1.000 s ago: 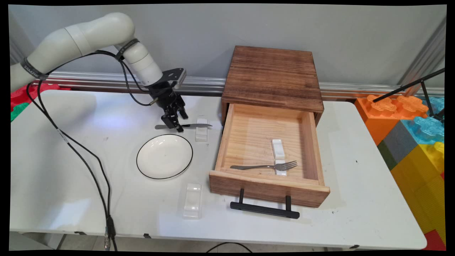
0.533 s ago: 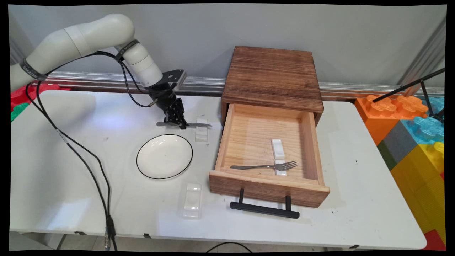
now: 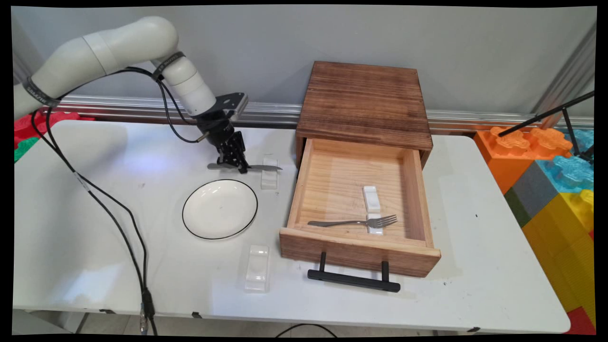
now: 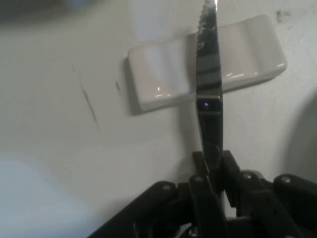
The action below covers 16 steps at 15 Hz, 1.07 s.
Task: Place the picked object into the drawer
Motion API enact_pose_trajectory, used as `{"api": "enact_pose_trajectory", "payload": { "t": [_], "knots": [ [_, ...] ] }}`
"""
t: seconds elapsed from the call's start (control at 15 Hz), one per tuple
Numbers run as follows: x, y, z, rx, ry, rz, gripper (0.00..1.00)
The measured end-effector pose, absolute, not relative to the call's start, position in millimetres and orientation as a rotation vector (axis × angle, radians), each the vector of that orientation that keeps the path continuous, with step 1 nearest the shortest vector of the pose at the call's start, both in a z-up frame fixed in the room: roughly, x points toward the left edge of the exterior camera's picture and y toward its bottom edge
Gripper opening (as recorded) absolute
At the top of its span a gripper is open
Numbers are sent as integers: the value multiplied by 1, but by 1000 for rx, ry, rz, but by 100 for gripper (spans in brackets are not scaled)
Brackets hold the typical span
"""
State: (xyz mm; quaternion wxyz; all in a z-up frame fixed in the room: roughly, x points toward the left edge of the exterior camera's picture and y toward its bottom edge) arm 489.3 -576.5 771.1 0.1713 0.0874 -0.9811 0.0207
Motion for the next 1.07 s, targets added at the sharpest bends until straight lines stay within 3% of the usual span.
{"api": "enact_pose_trajectory", "payload": {
  "t": [1.07],
  "knots": [
    [467,-553,897,234,-2705,51,0]
  ]
}}
